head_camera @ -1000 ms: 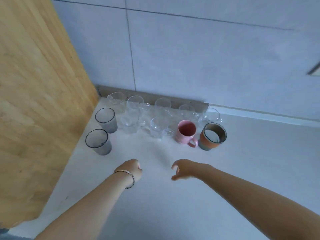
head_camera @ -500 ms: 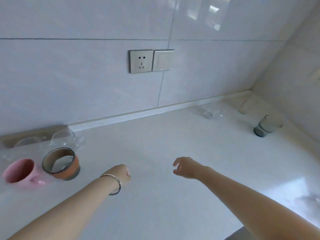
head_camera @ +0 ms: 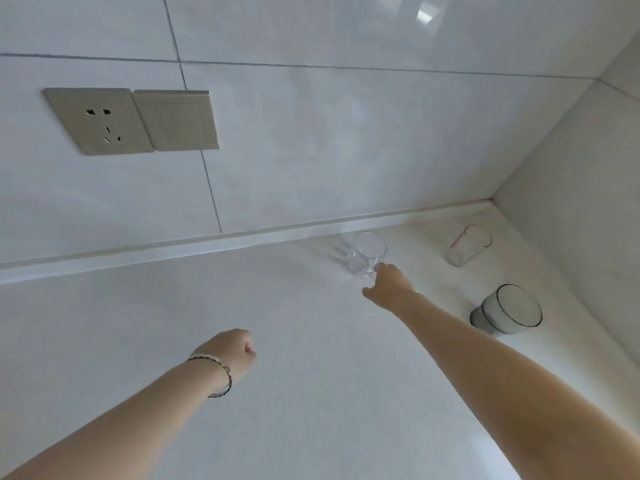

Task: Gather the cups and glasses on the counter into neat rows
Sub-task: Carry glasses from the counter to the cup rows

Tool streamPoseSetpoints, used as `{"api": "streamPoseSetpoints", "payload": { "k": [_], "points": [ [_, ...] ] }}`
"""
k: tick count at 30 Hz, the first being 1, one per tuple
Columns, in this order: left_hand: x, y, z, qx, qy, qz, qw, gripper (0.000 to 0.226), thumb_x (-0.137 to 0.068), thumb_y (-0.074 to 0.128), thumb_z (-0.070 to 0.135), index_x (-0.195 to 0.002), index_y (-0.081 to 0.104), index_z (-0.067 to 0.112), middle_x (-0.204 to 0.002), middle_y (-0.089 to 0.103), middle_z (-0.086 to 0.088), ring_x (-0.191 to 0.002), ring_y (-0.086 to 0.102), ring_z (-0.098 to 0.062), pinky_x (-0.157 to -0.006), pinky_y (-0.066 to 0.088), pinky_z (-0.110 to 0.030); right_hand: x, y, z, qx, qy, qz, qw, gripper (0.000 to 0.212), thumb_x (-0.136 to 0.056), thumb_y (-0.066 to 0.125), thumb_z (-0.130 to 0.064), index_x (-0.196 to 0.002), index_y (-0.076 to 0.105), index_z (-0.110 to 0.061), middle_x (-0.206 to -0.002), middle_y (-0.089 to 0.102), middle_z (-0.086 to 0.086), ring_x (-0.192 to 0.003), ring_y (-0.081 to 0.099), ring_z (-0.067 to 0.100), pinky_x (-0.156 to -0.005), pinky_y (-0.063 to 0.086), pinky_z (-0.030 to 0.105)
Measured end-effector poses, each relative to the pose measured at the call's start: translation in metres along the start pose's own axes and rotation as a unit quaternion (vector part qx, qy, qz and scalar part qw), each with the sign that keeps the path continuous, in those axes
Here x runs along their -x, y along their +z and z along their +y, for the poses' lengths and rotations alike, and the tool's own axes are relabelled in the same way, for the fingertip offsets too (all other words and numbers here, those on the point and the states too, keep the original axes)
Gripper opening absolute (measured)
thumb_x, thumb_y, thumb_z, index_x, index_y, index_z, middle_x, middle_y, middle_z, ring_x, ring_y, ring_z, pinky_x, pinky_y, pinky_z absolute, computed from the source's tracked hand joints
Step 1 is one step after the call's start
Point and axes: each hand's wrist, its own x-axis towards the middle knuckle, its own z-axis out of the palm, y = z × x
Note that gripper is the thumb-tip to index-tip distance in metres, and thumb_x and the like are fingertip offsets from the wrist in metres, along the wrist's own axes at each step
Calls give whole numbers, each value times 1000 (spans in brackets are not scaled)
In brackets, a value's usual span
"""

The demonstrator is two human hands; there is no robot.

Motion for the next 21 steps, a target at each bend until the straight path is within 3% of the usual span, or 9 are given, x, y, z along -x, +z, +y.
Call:
{"api": "streamPoseSetpoints", "payload": {
  "k": [3, 7, 10, 16, 21],
  "points": [
    [-11, 0, 10, -8, -8, -9, 1000, 29, -93, 40, 19, -65, 39, 28, -95, 53, 4, -90, 52, -17, -89, 46, -28, -30, -16, 2, -5, 10, 15, 1000, 73, -83, 66, -32, -141, 30, -9, -138, 41, 12, -127, 47, 29, -100, 42, 36],
    [-36, 3, 25, -9, -12, -11, 1000, 21, -93, 40, 20, -73, 43, 27, -95, 53, 6, -90, 52, -16, -86, 45, -26, -76, -20, 1, -49, 8, 0, 999, 106, -74, 75, -41, -151, 6, -17, -144, 33, 10, -133, 40, 31, -105, 39, 41],
    [-51, 4, 26, -16, -18, -23, 999, 18, -93, 39, 20, -78, 45, 27, -93, 52, 6, -88, 52, -14, -81, 42, -23, -97, -12, 0, -62, 5, -15, 998, 103, -75, 74, -41, -151, 7, -19, -143, 32, 9, -131, 43, 30, -101, 41, 39],
    [-63, -9, 18, -26, -45, -27, 998, 29, -93, 40, 17, -67, 40, 28, -94, 55, 2, -89, 53, -17, -84, 44, -27, -98, -7, 5, -46, -8, 21, 999, 85, -72, 76, -40, -140, 29, -18, -132, 43, 8, -119, 54, 28, -91, 46, 33],
    [-40, -12, 2, -18, -57, -10, 998, 17, -93, 39, 16, -80, 49, 20, -96, 55, 2, -88, 53, -18, -80, 42, -26, -44, 3, -2, 22, -84, 4, 996, 85, -70, 76, -37, -141, 31, -23, -131, 44, 6, -119, 53, 25, -91, 45, 31]
  ]
}}
